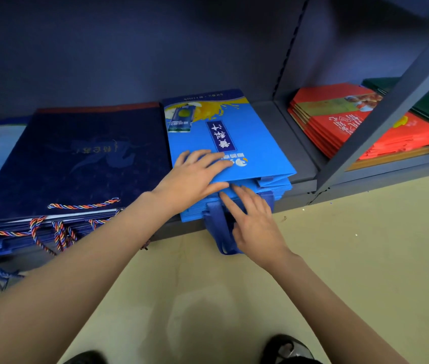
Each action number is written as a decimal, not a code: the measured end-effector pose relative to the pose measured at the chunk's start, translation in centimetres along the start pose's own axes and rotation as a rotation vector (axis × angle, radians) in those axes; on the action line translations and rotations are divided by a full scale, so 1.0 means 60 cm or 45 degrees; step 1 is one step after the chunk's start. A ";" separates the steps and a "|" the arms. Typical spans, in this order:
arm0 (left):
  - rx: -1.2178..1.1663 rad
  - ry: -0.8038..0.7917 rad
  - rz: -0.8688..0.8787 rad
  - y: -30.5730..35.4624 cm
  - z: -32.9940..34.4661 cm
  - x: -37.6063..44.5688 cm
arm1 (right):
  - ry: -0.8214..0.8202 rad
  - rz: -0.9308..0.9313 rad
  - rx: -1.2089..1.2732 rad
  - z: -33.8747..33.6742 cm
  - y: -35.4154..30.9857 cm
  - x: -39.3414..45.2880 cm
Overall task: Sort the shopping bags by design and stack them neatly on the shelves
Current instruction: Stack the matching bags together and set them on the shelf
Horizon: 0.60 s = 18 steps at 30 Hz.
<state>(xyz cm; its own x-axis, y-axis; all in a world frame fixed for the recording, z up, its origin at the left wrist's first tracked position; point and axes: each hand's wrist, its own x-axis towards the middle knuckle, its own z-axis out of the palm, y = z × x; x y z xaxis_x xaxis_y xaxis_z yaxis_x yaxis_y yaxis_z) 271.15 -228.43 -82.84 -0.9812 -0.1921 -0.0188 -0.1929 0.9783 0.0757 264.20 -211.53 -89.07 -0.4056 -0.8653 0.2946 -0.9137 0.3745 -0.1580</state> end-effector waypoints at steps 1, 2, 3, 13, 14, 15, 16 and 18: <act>0.010 -0.023 -0.003 0.000 0.007 -0.001 | 0.051 0.002 0.101 -0.010 0.005 -0.008; 0.006 -0.030 -0.002 0.000 0.012 -0.003 | 0.123 0.007 0.182 -0.022 0.011 -0.015; -0.006 -0.031 -0.005 -0.001 0.018 -0.006 | 0.192 0.008 0.237 -0.036 0.019 -0.021; 0.059 -0.175 -0.085 0.012 0.055 -0.025 | -0.129 0.196 0.131 -0.063 0.116 0.055; 0.108 -0.189 -0.094 0.016 0.061 -0.025 | -0.181 0.226 0.170 -0.063 0.121 0.058; 0.134 -0.194 -0.100 0.019 0.066 -0.024 | -0.215 0.247 0.220 -0.063 0.125 0.061; 0.140 -0.197 -0.103 0.020 0.068 -0.023 | -0.246 0.257 0.252 -0.064 0.127 0.063; 0.142 -0.216 -0.106 0.021 0.068 -0.020 | -0.299 0.263 0.256 -0.066 0.129 0.065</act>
<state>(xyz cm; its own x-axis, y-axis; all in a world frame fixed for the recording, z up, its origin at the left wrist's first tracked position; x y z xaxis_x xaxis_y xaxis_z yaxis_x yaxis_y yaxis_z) 272.12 -226.66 -86.76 -0.9454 -0.2659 -0.1884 -0.2624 0.9640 -0.0438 255.42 -210.67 -85.39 -0.5427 -0.8398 0.0162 -0.7801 0.4968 -0.3803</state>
